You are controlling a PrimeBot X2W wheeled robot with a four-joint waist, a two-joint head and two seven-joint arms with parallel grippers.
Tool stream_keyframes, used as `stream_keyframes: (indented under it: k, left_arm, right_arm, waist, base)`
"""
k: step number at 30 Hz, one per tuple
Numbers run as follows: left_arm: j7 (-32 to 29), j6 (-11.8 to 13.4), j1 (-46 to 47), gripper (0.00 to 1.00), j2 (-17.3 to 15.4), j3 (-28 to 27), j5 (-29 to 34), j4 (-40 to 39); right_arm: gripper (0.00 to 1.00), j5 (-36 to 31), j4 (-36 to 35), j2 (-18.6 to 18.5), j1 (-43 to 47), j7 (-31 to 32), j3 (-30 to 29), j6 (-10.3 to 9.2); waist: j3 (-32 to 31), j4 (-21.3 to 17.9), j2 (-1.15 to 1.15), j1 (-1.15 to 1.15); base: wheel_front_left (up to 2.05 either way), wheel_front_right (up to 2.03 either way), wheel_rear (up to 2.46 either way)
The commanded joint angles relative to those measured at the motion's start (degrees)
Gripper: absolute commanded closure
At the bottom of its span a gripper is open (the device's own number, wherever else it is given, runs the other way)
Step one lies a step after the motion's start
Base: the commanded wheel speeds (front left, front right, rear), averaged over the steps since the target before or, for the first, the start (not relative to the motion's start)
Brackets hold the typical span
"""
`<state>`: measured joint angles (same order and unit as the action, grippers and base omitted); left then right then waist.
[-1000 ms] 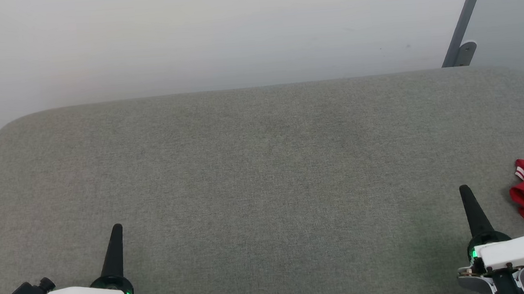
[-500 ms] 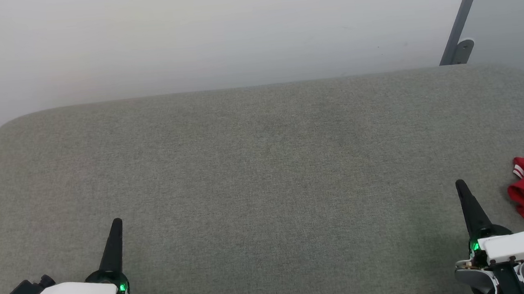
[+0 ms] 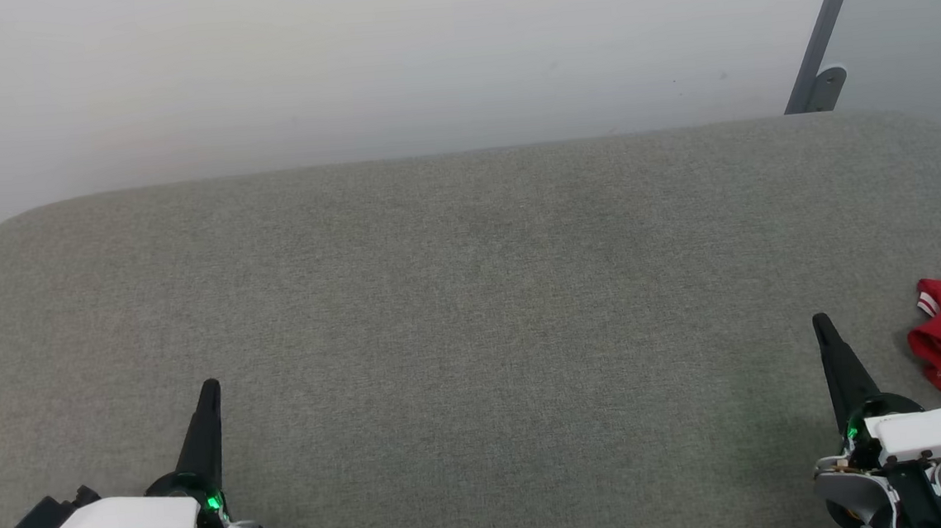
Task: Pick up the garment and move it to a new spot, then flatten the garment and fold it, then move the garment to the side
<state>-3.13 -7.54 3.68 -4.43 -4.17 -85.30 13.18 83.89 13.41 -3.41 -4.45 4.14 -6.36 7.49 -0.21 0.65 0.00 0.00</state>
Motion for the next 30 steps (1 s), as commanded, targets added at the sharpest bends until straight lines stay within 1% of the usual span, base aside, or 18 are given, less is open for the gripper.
stream_keyframes:
  k: [1, 22, 30]
  left_arm:
    - [-0.47, 0.09, 1.27, 1.00, 0.00, -0.47, -1.17, 0.01]
    - [-2.72, 0.10, 2.90, 1.00, 0.82, -1.45, -8.03, 0.88]
    - [-2.87, 0.10, 2.84, 1.00, 0.93, -1.57, -7.91, 0.90]
  right_arm:
    - [1.00, 1.33, 0.03, 0.25, -1.00, 0.53, -0.19, 0.00]
    - [1.00, 8.60, 0.70, 0.60, -2.13, 2.68, -0.25, 0.00]
    - [1.00, 8.61, 0.71, 0.61, -1.96, 2.58, -0.24, 0.00]
  waist:
    - [0.03, -0.05, 0.00, 0.00]
    - [0.38, -0.63, 0.00, 0.00]
    - [0.39, -0.65, 0.00, 0.00]
  base:
    - [0.00, 0.00, 0.00]
    - [0.00, 0.00, 0.00]
    - [0.00, 0.00, 0.00]
